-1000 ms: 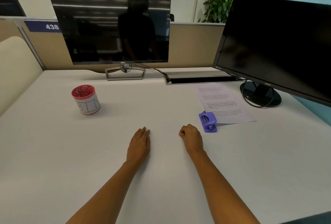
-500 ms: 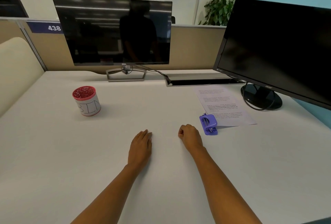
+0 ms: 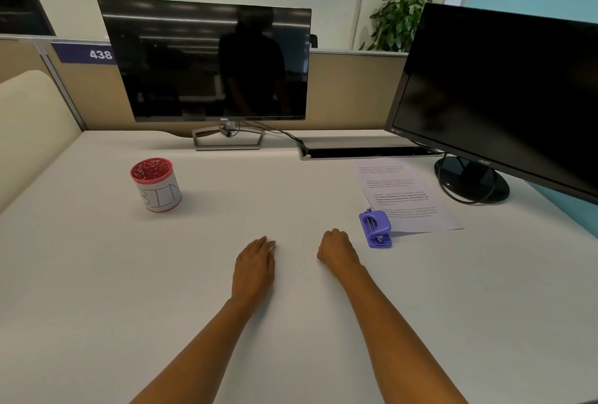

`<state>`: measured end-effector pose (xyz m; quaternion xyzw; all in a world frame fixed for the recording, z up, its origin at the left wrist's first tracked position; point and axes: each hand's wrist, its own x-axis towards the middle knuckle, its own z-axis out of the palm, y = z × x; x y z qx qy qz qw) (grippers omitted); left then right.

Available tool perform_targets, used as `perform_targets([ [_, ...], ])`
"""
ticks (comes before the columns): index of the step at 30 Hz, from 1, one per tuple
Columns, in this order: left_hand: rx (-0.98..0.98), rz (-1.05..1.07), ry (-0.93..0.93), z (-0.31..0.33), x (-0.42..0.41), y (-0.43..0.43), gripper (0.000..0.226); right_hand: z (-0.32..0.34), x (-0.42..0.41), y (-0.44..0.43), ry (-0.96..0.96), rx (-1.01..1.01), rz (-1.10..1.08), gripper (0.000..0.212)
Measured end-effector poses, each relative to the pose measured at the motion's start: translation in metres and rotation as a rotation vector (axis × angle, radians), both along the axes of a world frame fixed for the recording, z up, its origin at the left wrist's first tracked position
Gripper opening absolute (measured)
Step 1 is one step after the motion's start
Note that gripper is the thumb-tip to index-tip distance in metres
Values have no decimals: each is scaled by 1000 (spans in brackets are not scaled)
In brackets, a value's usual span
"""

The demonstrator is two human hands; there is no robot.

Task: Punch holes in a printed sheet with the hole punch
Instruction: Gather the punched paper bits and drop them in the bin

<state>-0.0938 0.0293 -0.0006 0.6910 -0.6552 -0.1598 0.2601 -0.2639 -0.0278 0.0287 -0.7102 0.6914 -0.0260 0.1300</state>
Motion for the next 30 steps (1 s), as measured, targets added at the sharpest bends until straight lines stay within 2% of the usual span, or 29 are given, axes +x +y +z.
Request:
perform_targets([
  [3, -3, 1, 13, 1, 0, 0, 37, -3, -5, -2, -137, 2, -66, 20],
  [5, -4, 2, 31, 2, 0, 0, 37, -4, -16, -3, -425, -11, -157, 5],
  [7, -1, 2, 44, 2, 0, -1, 36, -3, -29, 0, -774, 24, -249, 9],
  [9, 4, 0, 49, 3, 1, -2, 36, -1, -38, 2, -959, 61, -331, 15],
  [11, 3, -5, 54, 2, 1, -3, 36, -1, -43, 2, -940, 30, -348, 12],
  [13, 2, -12, 57, 2, 0, -3, 36, -2, -45, 2, -825, -1, -290, 4],
  [17, -8, -21, 57, 0, 0, -5, 35, -3, -39, 3, -673, 0, -143, 16],
  [23, -15, -25, 65, 1, 0, -8, 34, -3, -24, 3, -505, -56, -46, 11],
  [28, -21, -32, 71, 2, 0, -10, 34, 2, -17, -3, -386, 25, -61, 18],
  [30, -33, -27, 109, 5, -3, -11, 34, 1, -15, -4, -395, 73, -60, 24],
])
